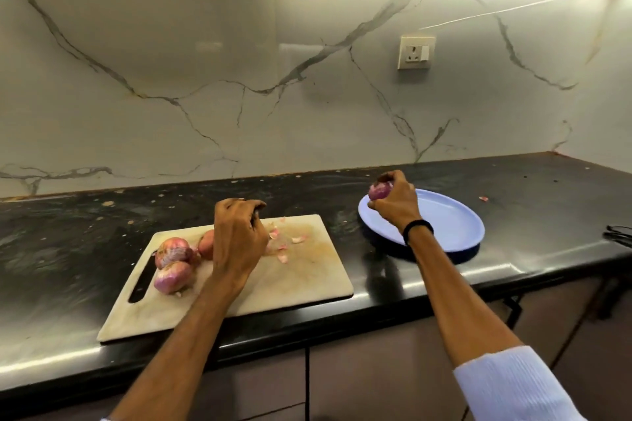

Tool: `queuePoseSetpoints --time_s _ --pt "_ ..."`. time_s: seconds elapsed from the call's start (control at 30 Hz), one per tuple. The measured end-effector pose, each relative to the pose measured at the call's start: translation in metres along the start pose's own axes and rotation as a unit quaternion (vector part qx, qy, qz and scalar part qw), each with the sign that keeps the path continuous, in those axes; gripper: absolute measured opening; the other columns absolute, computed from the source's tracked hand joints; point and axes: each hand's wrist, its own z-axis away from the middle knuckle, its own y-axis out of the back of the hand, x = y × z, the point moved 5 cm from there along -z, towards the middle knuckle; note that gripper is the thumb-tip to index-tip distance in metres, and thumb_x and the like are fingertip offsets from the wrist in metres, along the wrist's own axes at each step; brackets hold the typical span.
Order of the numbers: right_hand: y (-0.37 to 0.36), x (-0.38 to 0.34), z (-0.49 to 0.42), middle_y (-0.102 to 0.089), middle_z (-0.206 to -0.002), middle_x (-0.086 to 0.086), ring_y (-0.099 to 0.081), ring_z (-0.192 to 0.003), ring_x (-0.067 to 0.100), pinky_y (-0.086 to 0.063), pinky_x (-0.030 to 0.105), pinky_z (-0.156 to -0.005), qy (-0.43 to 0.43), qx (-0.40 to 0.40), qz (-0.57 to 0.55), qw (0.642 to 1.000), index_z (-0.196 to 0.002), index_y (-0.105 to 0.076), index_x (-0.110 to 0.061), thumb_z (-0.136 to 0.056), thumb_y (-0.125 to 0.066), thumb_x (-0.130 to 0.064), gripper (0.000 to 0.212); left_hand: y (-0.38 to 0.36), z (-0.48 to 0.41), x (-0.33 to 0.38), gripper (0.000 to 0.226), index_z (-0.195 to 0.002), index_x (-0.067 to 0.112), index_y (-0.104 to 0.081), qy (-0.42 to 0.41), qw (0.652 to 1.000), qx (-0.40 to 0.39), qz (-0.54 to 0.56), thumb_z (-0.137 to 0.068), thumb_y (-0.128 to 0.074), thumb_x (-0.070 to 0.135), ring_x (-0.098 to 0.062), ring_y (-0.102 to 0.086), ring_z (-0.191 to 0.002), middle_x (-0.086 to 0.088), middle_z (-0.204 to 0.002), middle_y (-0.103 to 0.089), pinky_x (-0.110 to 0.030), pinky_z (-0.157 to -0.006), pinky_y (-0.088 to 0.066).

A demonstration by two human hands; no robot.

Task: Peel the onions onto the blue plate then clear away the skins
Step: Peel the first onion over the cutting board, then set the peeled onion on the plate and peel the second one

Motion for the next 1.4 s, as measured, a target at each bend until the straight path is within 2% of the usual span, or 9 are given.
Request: queuePoseSetpoints --time_s 0.1,0.2,0.4,0.57,0.77,1.03,1.23,1.33,1.4 --pt "0.004 0.024 -0.003 -0.064 -0.118 0.012 -0.061 -0.108 0.029 -0.045 0.026 -0.082 -0.031 -0.061 0.047 0.997 -0.119 -0.058 -0.011 -0.068 -0.087 -0.006 0.058 -0.003 0.003 0.001 0.028 -0.102 0.004 -0.074 -0.008 1.0 -0.013 -0.006 -0.08 -0.064 -0.009 -0.03 -0.061 -0.097 -0.012 -0.098 -0.073 -0.029 -0.087 -0.041" --pt "0.002 0.042 -0.004 -0.065 -0.117 0.011 -0.06 -0.109 0.029 -0.042 0.027 -0.086 -0.039 -0.123 0.105 0.986 -0.117 -0.059 -0.015 -0.07 -0.086 -0.007 0.055 -0.004 0.005 -0.001 0.028 -0.102 0.003 -0.074 -0.008 1.0 -0.028 -0.01 -0.079 -0.064 -0.01 -0.03 -0.062 -0.096 -0.014 -0.096 -0.073 -0.033 -0.085 -0.045" --pt "0.006 0.059 -0.008 -0.061 -0.121 0.006 -0.057 -0.114 0.026 -0.049 0.037 -0.101 -0.039 -0.189 0.07 0.979 -0.118 -0.057 -0.018 -0.075 -0.078 0.003 0.053 -0.004 0.006 -0.003 0.027 -0.102 0.001 -0.074 -0.002 0.999 -0.033 -0.012 -0.08 -0.065 -0.01 -0.032 -0.063 -0.096 -0.015 -0.096 -0.073 -0.035 -0.088 -0.045" --pt "0.023 0.069 -0.011 -0.066 -0.124 0.013 -0.061 -0.118 0.026 -0.053 0.043 -0.1 -0.069 -0.145 -0.021 0.987 -0.123 -0.062 -0.012 -0.085 -0.056 0.016 0.048 -0.006 0.008 -0.002 0.027 -0.102 0.001 -0.073 -0.012 0.999 -0.041 -0.008 -0.079 -0.065 -0.011 -0.033 -0.063 -0.095 -0.016 -0.096 -0.073 -0.036 -0.085 -0.047" --pt "0.031 0.071 -0.003 -0.074 -0.108 0.014 -0.069 -0.101 0.027 -0.054 0.043 -0.096 -0.069 -0.157 0.1 0.98 -0.117 -0.07 -0.007 -0.082 -0.068 0.008 0.038 -0.004 0.011 0.002 0.027 -0.101 0.002 -0.074 -0.02 0.999 -0.048 -0.011 -0.078 -0.065 -0.011 -0.031 -0.062 -0.094 -0.016 -0.095 -0.072 -0.038 -0.084 -0.049" --pt "0.045 0.056 0.006 -0.075 -0.103 0.013 -0.068 -0.096 0.027 -0.056 0.039 -0.091 -0.055 -0.108 0.172 0.978 -0.105 -0.077 -0.007 -0.085 -0.069 0.0 0.022 0.007 0.018 0.01 0.027 -0.102 0.001 -0.073 -0.032 0.998 -0.045 -0.004 -0.079 -0.067 -0.01 -0.031 -0.062 -0.093 -0.016 -0.095 -0.072 -0.037 -0.083 -0.049" --pt "0.055 0.031 0.011 -0.075 -0.102 0.016 -0.068 -0.096 0.03 -0.055 0.035 -0.087 -0.039 -0.015 0.137 0.99 -0.102 -0.077 -0.004 -0.086 -0.065 0.003 0.021 0.022 0.017 0.001 0.02 -0.103 0.002 -0.073 -0.024 0.999 -0.029 0.0 -0.086 -0.065 -0.004 -0.029 -0.064 -0.092 -0.016 -0.097 -0.073 -0.032 -0.086 -0.045" --pt "0.045 0.01 0.018 -0.074 -0.105 0.014 -0.068 -0.1 0.028 -0.053 0.033 -0.091 -0.014 -0.016 0.101 0.995 -0.105 -0.076 -0.004 -0.086 -0.065 0.002 0.023 0.04 0.012 0.002 0.019 -0.105 0.003 -0.073 0.0 1.0 -0.012 0.022 -0.089 -0.062 -0.001 -0.028 -0.064 -0.094 -0.014 -0.099 -0.074 -0.031 -0.088 -0.044" --pt "0.03 -0.006 0.024 -0.075 -0.104 0.013 -0.069 -0.1 0.026 -0.054 0.037 -0.096 0.0 -0.041 0.071 0.997 -0.105 -0.076 -0.006 -0.087 -0.063 0.001 0.024 0.056 0.007 0.003 0.021 -0.105 0.005 -0.074 0.023 0.999 0.005 0.04 -0.09 -0.061 -0.001 -0.025 -0.065 -0.093 -0.012 -0.099 -0.074 -0.033 -0.087 -0.048"
